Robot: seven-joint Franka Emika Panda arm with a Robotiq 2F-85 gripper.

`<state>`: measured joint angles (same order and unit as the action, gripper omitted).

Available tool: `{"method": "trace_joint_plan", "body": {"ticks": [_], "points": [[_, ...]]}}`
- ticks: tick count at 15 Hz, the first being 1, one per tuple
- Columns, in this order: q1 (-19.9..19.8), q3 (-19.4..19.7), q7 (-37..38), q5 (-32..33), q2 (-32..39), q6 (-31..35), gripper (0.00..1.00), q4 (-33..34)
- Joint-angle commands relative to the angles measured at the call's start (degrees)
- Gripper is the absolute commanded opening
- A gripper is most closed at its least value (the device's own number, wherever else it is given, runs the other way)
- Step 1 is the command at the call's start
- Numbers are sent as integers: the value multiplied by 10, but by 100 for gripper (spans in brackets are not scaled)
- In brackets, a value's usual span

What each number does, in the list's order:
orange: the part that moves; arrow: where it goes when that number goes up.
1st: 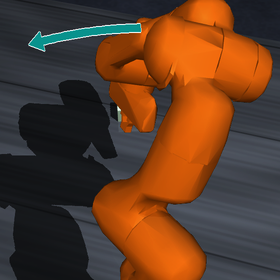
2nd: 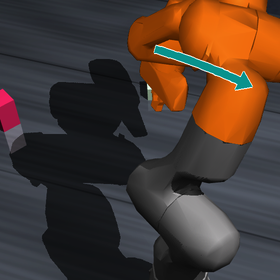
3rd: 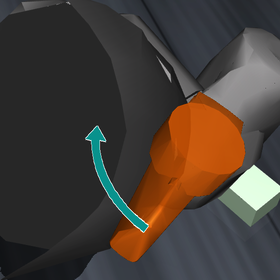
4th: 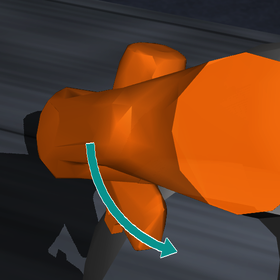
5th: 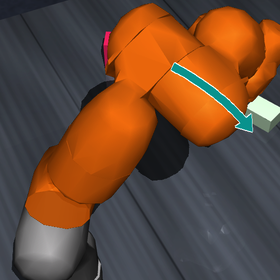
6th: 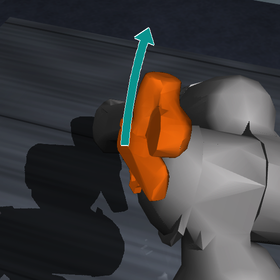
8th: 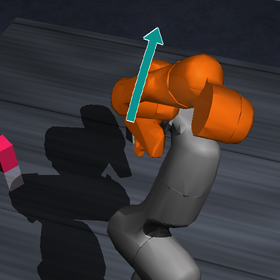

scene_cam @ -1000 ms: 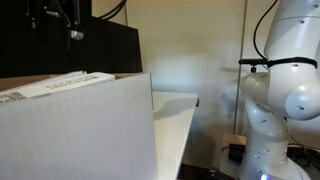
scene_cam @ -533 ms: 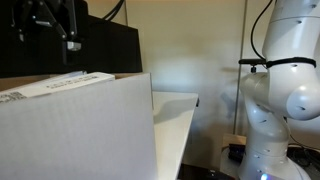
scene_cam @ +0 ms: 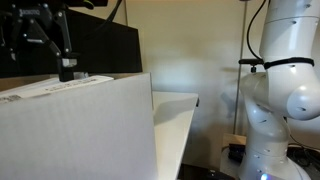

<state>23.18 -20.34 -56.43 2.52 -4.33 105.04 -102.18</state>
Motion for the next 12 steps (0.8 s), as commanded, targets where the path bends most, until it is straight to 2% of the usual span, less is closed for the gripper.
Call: {"method": "trace_joint_plan", "body": {"ticks": [1,12], "points": [[-5,-2,-16,-10,21,-21,100,24],[-7,-4,-10,3,57,-46,100,72]]}}
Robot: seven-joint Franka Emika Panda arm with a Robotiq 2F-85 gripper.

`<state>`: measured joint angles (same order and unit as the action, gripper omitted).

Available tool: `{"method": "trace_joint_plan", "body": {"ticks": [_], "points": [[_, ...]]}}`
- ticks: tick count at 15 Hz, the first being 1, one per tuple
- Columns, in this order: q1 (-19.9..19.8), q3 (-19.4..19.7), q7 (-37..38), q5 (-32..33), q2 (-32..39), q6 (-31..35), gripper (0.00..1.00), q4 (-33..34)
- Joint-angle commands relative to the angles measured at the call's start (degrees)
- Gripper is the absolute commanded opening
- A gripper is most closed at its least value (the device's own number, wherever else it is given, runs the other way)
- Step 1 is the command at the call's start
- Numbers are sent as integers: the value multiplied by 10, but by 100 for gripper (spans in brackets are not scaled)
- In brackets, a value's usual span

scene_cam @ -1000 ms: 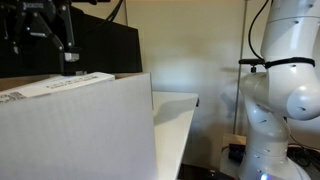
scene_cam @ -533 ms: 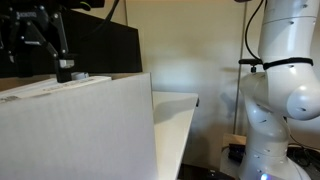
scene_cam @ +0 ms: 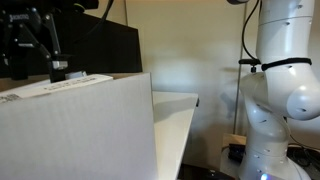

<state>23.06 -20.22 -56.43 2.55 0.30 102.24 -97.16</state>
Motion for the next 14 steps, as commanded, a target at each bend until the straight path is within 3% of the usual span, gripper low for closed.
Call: {"method": "trace_joint_plan", "body": {"ticks": [1,12,13,14], "points": [[-5,-6,-10,4,13,-20,100,26],[-18,2,-11,-19,27,-51,100,9],[-18,2,-12,-20,27,-48,75,5],[-19,2,-14,-22,27,-47,74,4]]}}
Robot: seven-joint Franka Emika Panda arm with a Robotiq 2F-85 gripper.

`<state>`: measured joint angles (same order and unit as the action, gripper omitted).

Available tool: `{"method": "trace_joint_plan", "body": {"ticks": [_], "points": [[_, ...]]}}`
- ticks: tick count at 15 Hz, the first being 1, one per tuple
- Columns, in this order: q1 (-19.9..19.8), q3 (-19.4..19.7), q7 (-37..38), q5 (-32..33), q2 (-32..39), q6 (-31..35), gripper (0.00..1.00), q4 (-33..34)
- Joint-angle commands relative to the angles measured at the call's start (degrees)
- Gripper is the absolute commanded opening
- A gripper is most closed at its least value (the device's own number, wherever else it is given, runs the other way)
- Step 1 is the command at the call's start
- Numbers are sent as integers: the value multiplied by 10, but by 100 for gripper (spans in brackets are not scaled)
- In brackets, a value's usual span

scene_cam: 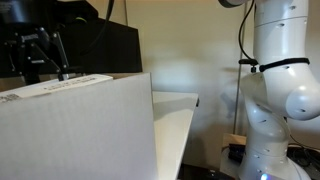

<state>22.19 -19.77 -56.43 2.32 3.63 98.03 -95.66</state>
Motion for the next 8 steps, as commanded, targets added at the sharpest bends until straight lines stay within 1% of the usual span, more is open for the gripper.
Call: {"method": "trace_joint_plan", "body": {"ticks": [1,3,6,7,8], "points": [[-11,-3,-12,-23,-6,-5,67,-11],[-12,-3,-13,-27,-6,-2,53,-10],[-12,-4,-11,-33,-7,-1,36,-10],[-11,-4,-11,-33,-8,0,33,-10],[-11,-4,-11,-33,-8,1,33,-11]]}}
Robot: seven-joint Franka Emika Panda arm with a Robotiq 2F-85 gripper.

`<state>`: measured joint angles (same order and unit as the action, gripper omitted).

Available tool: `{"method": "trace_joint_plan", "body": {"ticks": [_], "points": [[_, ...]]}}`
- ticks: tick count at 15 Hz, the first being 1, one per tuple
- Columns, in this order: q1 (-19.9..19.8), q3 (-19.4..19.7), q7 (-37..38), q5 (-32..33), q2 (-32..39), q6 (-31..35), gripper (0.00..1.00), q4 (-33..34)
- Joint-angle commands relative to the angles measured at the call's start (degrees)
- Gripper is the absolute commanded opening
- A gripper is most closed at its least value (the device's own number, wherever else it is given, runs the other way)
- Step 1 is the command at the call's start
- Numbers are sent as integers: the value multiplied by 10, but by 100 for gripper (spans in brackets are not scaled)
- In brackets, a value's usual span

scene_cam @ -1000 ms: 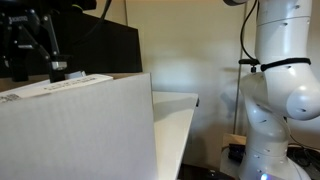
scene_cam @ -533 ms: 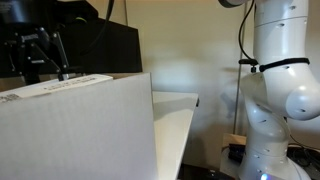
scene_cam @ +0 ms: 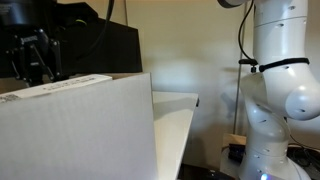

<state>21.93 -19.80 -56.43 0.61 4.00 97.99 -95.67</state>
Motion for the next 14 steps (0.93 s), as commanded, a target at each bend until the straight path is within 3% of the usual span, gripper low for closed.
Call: {"method": "trace_joint_plan", "body": {"ticks": [1,14], "points": [[-8,-4,-10,-14,-13,2,33,-10],[-11,0,20,-18,-32,32,33,13]]}}
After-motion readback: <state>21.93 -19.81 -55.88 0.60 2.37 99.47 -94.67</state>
